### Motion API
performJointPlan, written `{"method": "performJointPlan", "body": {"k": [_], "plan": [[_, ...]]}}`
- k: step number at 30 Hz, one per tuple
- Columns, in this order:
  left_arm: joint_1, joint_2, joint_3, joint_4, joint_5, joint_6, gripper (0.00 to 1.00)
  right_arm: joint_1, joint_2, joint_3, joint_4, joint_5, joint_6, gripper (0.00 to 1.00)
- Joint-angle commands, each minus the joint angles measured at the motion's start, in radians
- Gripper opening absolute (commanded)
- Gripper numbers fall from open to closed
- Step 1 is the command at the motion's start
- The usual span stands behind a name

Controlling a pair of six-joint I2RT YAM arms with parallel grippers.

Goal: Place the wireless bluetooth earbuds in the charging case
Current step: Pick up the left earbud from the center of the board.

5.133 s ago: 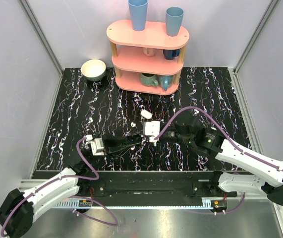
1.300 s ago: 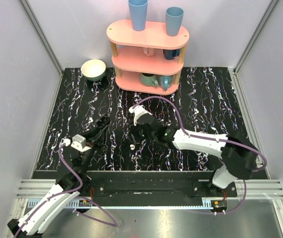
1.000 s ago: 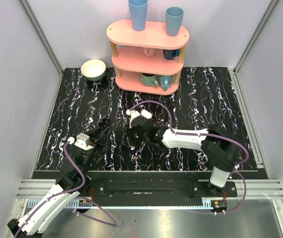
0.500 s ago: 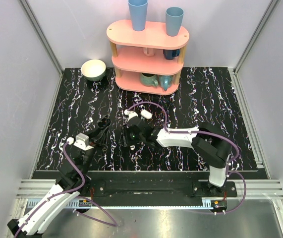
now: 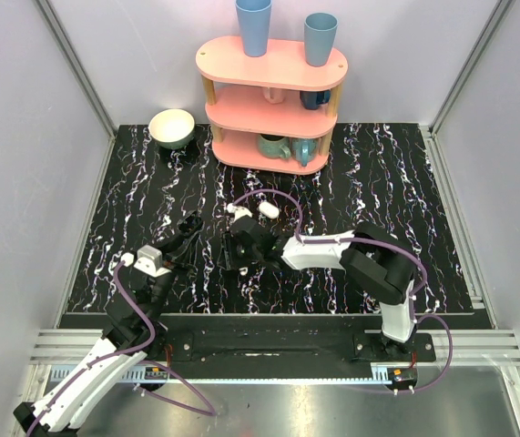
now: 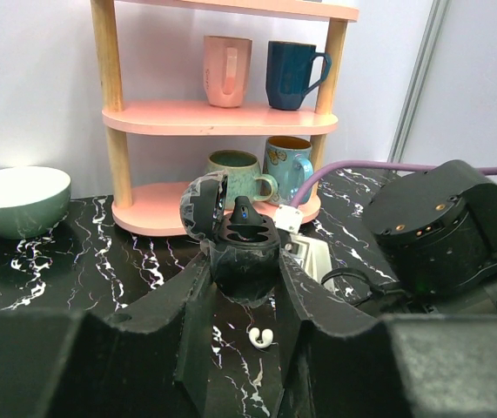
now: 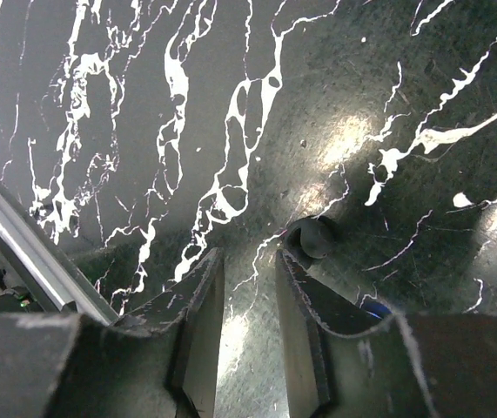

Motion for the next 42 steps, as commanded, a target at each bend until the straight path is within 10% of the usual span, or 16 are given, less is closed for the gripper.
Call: {"method": "performJointPlan", "body": {"k": [1,30,42], "plan": [[0.0,-0.161,-0.008,0.06,0.01,0.0,0.0,0.001,0.038,0.05,0.034,0.053,0.008,0.37],[-0.001,-0.159,-0.011,0.06,0.06,0.0,0.0,-0.002,-0.015,-0.034,-0.072,0.187,-0.07,0.35],[-0.001,-0.156,-0.016,0.064,0.054,0.0,0.0,-0.002,-0.029,-0.017,-0.114,0.208,-0.099,0.15]]}}
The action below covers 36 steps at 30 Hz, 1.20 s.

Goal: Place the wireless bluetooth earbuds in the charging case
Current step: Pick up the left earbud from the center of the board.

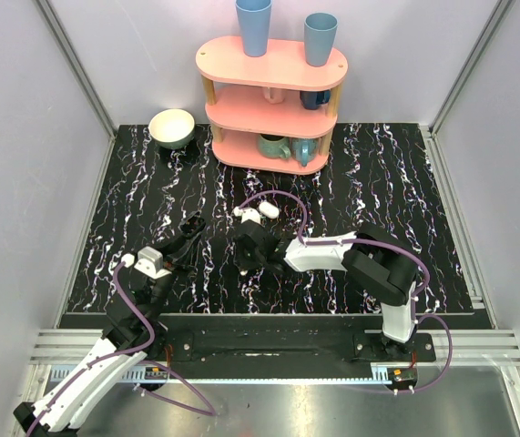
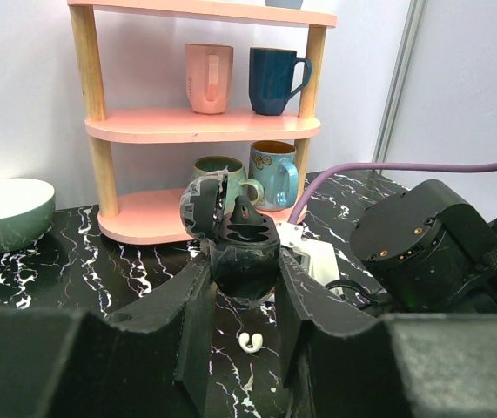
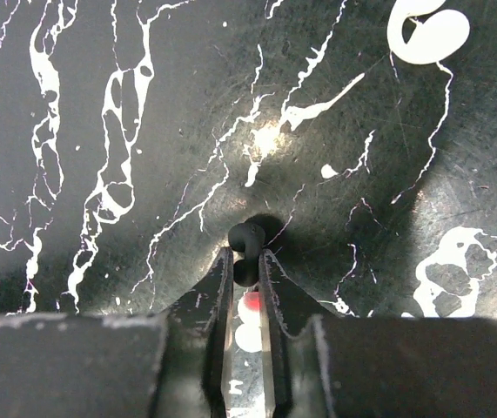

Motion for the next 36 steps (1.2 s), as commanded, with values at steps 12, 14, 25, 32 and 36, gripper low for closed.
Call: {"method": "performJointPlan", "body": {"k": [12,14,25,32,36], "plan": [[-0.001,-0.142,-0.02,0.062,0.012,0.0,0.0,-0.005,-0.101,-0.045,0.025,0.067,-0.125,0.13],[-0.001,-0.142,-0.02,0.061,0.012,0.0,0.0,-0.005,-0.135,-0.058,0.028,0.11,-0.119,0.13],[-0.001,-0.142,-0.028,0.063,0.014,-0.029,0.0,-0.008,-0.264,-0.15,-0.121,0.352,-0.065,0.15],[-0.001,-0.144,-0.033,0.072,0.021,-0.038,0.0,-0.008,-0.29,-0.252,-0.164,0.383,-0.041,0.17],[0.0,-0.141,-0.029,0.071,0.023,-0.04,0.0,-0.008,-0.27,-0.255,-0.164,0.334,-0.022,0.18]]}}
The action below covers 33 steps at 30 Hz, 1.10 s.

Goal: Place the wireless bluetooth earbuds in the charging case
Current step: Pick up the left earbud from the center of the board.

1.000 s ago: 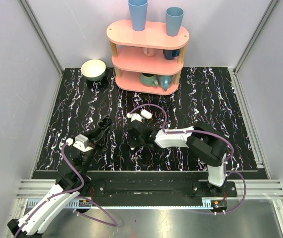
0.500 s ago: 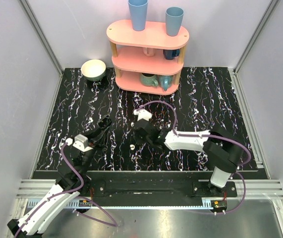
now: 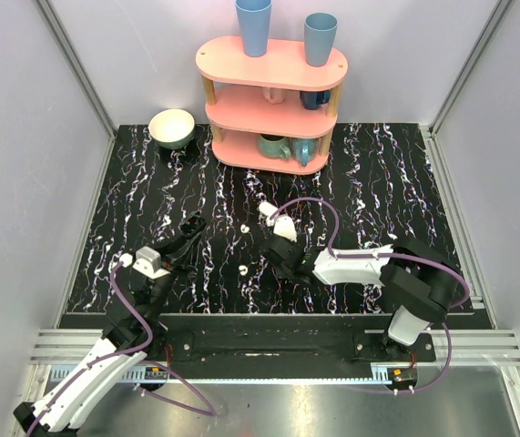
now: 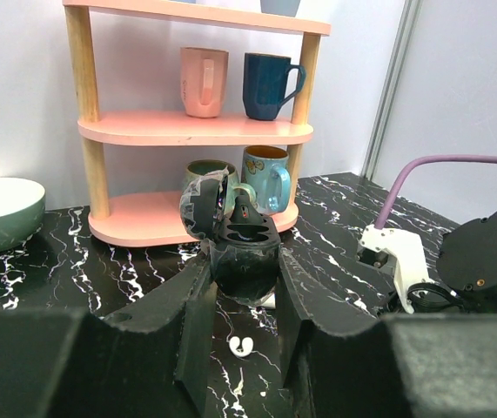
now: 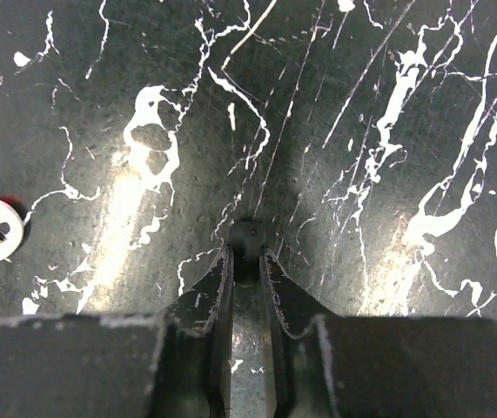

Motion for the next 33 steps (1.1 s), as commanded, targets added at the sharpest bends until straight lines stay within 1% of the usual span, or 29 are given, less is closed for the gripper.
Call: {"method": "performJointPlan", "body": {"k": [1,3,8,11,20,33], "plan": [[-0.001,-0.141,-0.029,0.057,0.019,-0.01,0.0,-0.006,-0.016,0.011,-0.003,0.0,0.037,0.19],[-0.003,-0.142,-0.028,0.05,0.02,-0.011,0.0,-0.006,-0.005,0.015,-0.005,-0.004,0.039,0.2],[-0.001,-0.146,-0.029,0.049,0.016,-0.011,0.0,-0.006,-0.012,0.008,-0.012,0.005,0.042,0.29],[-0.001,-0.141,-0.033,0.057,0.017,-0.015,0.0,-0.008,-0.023,0.003,-0.015,0.017,0.042,0.32],[-0.001,-0.123,-0.034,0.07,0.02,-0.021,0.0,-0.015,-0.038,0.017,-0.023,0.037,0.023,0.34],[-0.001,-0.107,-0.037,0.086,0.019,-0.024,0.0,-0.023,-0.034,0.043,-0.021,0.028,-0.018,0.34]]}}
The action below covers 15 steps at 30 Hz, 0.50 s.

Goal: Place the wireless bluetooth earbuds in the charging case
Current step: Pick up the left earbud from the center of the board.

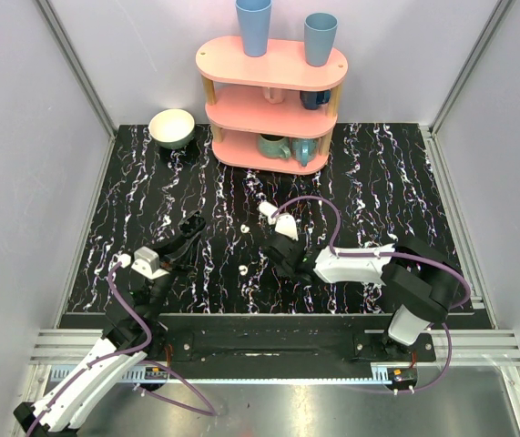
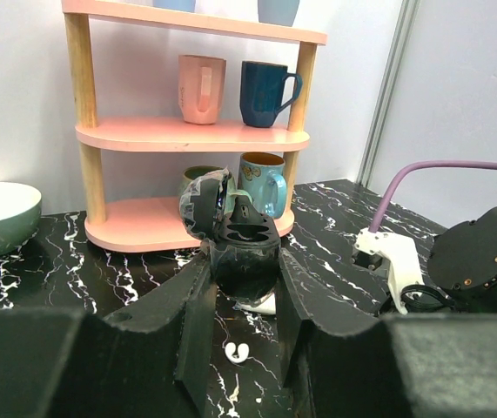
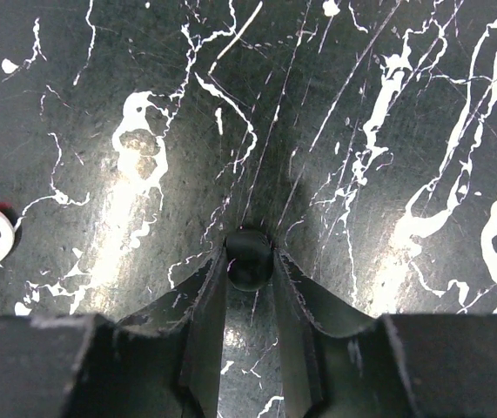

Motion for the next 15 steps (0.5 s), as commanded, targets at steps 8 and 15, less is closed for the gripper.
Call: {"method": "performJointPlan", "body": {"k": [8,15], "plan": [[-0.001,-0.093,-0.037,0.084,0.017,-0.014,0.0,-0.009,-0.029,0.044,0.004,0.028,-0.016,0.34],[-0.001,-0.081,-0.037,0.095,0.018,-0.017,0.0,-0.019,-0.032,0.043,0.005,0.021,-0.014,0.24]]}}
